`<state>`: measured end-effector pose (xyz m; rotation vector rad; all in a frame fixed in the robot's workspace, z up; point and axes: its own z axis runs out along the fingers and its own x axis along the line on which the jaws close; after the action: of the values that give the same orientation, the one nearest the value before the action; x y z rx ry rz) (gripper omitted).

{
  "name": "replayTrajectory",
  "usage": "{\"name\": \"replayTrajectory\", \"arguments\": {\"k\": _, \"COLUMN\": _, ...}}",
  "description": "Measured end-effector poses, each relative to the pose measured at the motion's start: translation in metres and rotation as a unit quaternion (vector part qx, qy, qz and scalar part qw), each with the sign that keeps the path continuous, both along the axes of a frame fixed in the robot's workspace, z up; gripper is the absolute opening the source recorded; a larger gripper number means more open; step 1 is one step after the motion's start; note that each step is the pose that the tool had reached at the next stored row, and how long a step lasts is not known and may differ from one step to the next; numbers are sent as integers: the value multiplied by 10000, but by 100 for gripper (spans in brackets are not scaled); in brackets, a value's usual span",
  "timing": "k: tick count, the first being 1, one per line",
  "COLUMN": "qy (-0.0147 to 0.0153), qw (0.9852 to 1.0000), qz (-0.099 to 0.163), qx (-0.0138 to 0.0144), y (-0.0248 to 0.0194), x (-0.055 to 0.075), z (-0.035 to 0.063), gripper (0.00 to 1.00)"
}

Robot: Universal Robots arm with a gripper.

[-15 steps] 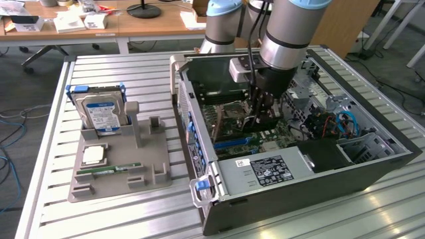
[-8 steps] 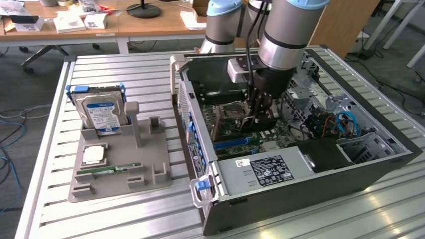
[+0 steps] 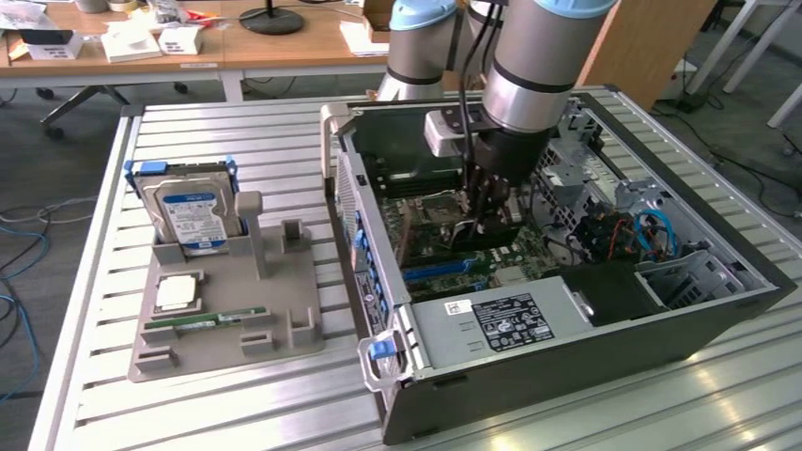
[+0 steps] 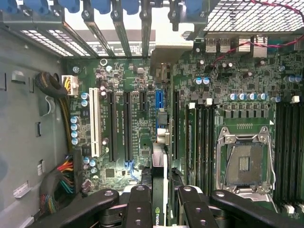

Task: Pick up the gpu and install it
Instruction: 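Insert the gpu into the slot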

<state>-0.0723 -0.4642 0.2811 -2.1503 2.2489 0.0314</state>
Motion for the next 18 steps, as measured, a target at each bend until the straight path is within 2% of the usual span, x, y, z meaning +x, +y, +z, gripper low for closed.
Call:
{"name": "replayTrajectory", "arguments": {"k": 6, "qy": -1, "qw": 10000, "qz": 1, "qx": 1, "y": 0, "x": -24, "z": -3, "gripper": 26}}
{"name": "replayTrajectory", "arguments": {"k": 18, "qy": 0, "qw": 10000, "qz": -1, "qx": -1, "y": 0, "x": -52, "z": -74, "gripper": 26}}
